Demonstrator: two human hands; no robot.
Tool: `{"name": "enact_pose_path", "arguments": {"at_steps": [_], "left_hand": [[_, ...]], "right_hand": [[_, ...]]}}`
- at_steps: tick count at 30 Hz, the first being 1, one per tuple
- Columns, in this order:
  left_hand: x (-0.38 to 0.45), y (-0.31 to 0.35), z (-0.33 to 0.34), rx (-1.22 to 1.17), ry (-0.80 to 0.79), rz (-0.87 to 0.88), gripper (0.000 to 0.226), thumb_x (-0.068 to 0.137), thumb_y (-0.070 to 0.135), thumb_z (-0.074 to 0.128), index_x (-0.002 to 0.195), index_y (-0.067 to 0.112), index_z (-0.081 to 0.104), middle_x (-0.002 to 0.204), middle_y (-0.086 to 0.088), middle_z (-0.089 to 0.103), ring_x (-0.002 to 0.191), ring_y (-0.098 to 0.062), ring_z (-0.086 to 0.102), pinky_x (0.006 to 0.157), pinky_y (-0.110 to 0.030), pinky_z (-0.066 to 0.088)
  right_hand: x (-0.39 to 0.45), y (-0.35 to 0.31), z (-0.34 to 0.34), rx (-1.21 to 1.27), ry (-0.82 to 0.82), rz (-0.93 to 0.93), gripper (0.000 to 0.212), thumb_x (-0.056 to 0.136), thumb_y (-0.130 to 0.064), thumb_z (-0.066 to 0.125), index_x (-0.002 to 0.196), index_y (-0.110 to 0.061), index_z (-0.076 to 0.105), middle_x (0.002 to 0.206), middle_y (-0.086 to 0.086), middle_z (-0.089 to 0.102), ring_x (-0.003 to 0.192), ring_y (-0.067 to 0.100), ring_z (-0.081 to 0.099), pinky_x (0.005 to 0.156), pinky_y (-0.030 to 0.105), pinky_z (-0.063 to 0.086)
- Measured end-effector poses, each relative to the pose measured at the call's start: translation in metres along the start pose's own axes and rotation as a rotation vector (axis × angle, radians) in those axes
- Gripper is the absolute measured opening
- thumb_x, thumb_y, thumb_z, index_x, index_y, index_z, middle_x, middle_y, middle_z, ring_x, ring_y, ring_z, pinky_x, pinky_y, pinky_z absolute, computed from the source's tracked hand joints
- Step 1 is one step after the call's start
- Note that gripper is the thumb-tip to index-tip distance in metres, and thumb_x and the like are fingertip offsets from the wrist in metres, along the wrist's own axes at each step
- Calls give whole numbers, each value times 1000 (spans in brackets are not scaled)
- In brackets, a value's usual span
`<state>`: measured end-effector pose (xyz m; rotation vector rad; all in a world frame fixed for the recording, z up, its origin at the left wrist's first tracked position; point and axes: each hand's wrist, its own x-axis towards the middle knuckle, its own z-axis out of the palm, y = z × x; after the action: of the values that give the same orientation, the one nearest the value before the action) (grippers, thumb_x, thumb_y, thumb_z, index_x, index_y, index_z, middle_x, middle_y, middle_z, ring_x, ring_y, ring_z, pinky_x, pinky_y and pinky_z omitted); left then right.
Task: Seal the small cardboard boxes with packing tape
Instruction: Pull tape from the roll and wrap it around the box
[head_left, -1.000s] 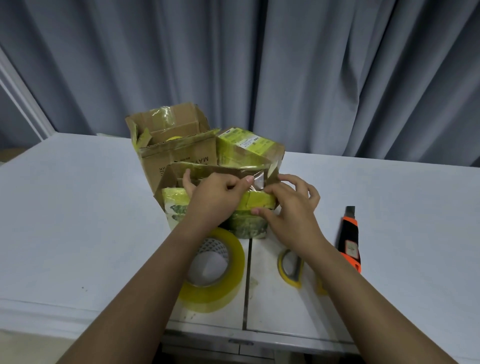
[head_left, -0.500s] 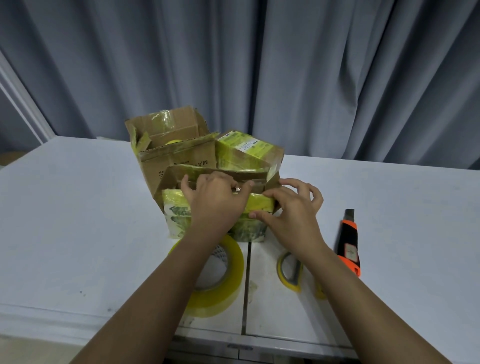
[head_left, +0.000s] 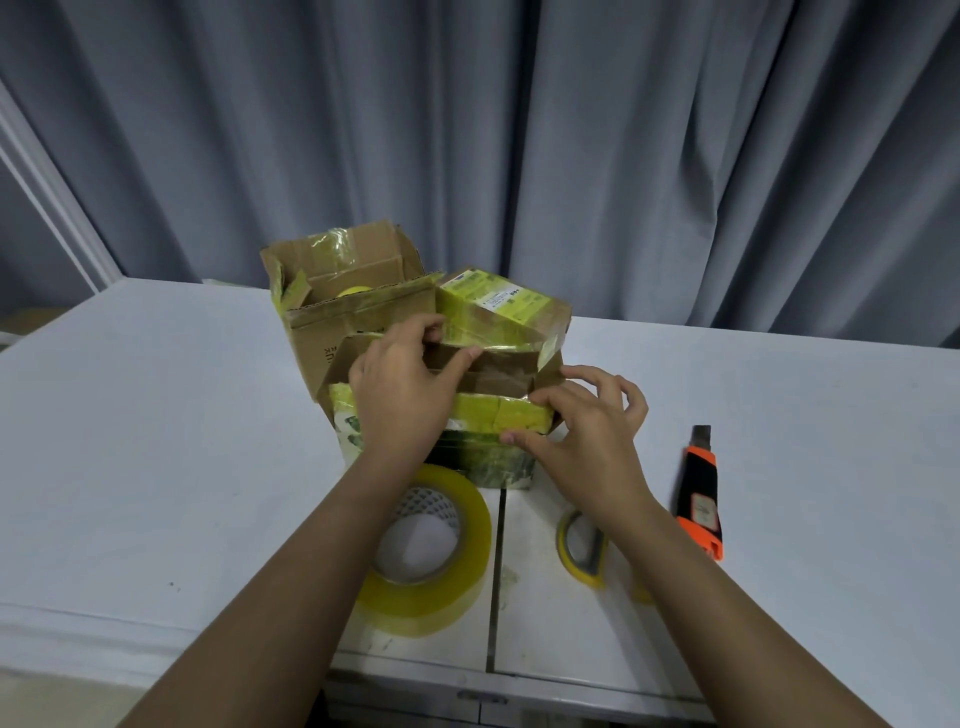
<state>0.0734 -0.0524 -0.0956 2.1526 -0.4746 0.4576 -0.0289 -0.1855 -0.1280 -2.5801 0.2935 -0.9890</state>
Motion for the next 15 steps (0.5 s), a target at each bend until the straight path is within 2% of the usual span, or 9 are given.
{"name": "enact_pose_path", "arguments": {"at_steps": [4,7,11,13,15], "left_hand": [[-5,5,-5,-69,5,85,35,82,39,69,110,19,60,103,4,61,96,-15,55,85,-45,48],[-14,8,-12,-10,47,197,24,85,39,67,93,18,60,89,4,57,84,-15,51,76,-41,47],[-26,11,-22,68,83,358,34,88,44,57,73,15,61,72,2,56,70,-17,48,66,-36,39],[-31,10,-24,72,27,456,41,90,43,52,67,12,65,63,2,58,63,-18,50,62,-37,41],[-36,9,-25,-10,-106,501,44,93,38,49,63,10,65,57,4,54,56,-17,47,56,-40,45]], "right_hand": [[0,-2,-1,-15,-11,10,34,67,-38,83,92,-17,74,106,1,69,122,23,46,101,33,11],[0,-1,-1,-31,-28,17,34,68,-39,83,93,-18,74,108,0,69,124,22,44,103,34,10],[1,0,0,-24,-38,30,36,70,-42,81,96,-19,73,111,-1,67,126,20,42,104,34,8],[1,0,0,-16,-53,37,35,71,-43,79,97,-20,72,113,-3,66,128,18,40,105,36,6],[1,1,1,-16,-66,37,33,73,-44,77,98,-23,72,112,-6,66,129,16,39,106,37,6]]}}
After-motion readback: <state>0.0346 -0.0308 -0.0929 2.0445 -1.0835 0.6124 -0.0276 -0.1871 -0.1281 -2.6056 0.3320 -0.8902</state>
